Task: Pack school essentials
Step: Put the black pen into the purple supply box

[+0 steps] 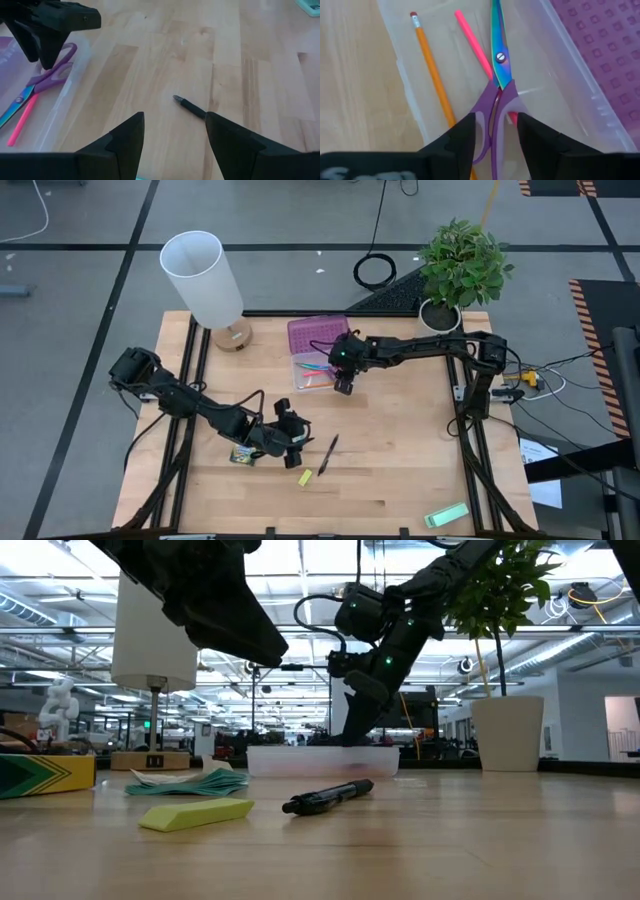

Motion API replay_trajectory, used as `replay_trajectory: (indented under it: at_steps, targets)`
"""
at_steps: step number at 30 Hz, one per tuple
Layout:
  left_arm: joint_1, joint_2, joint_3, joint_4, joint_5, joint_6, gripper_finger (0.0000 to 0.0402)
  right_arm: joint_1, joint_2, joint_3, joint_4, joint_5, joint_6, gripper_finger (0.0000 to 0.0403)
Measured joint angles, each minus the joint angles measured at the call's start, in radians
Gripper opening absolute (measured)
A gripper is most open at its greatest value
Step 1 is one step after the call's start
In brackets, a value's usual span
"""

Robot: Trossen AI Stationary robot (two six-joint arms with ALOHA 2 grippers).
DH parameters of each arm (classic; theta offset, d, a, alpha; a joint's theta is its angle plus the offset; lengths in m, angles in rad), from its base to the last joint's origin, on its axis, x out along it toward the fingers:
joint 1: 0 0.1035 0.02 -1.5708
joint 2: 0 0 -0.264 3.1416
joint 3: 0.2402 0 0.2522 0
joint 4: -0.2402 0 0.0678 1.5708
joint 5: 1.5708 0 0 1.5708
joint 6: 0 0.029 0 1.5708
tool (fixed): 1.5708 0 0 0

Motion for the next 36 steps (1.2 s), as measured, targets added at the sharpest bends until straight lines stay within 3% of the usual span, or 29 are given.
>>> replay_trajectory:
  at_steps: [8, 13, 17, 21, 30, 36]
  targets:
    - [0.0, 0.021, 0.0, 0.011, 0.002, -0.077, 0.0216, 0.094, -0.152, -0.047, -0.1, 0.0, -0.005, 0.0145]
    - [-0.006, 0.077, 0.0, 0.066, 0.03, -0.065, 0.0216, 0.196, -0.33, -0.208, -0.047, 0.017, 0.045, 0.0146]
    - [-0.006, 0.119, 0.02, 0.109, 0.038, -0.046, 0.0216, 0.274, -0.484, -0.351, 0.016, 0.116, 0.063, 0.0145]
    - [-0.006, 0.167, 0.092, 0.056, 0.046, -0.022, 0.0231, 0.315, -0.627, -0.461, 0.071, 0.219, 0.022, 0.0142]
    - [-0.005, 0.34, 0.376, -0.232, 0.026, -0.051, 0.0327, 0.319, -0.854, -0.57, 0.072, 0.22, -0.002, 0.0142]
    - [0.003, 0.453, 0.492, -0.23, 0.051, -0.113, 0.0341, 0.319, -0.938, -0.614, 0.047, 0.219, -0.031, 0.0141]
